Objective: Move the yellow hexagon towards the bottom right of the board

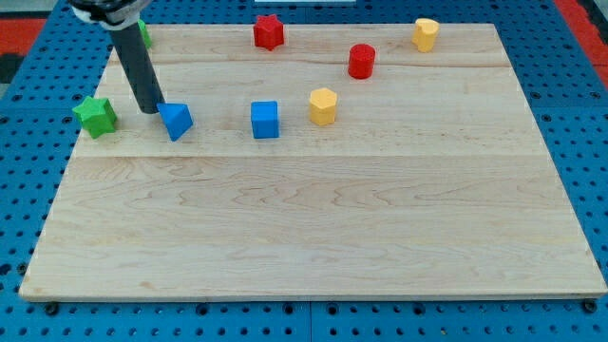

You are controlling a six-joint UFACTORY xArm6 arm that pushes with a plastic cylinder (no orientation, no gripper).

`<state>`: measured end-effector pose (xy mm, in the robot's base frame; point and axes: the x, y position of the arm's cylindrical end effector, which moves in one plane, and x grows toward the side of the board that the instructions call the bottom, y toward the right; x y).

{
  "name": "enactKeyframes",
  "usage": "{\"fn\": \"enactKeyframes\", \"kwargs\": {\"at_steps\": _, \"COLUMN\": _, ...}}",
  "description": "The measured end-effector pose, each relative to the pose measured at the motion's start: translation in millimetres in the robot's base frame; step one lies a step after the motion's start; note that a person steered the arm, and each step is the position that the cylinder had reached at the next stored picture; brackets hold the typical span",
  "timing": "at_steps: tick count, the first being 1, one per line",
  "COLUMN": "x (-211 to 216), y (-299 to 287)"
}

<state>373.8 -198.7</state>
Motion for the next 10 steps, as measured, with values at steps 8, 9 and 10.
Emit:
{"fn": "enactKeyframes", "kwargs": {"at_steps": 8, "x": 107, "y": 162}}
{"fn": "enactKeyframes", "kwargs": {"at_steps": 9, "x": 66, "y": 202}}
{"fn": "enactKeyframes", "kwargs": {"at_steps": 10, "x": 42, "y": 271}}
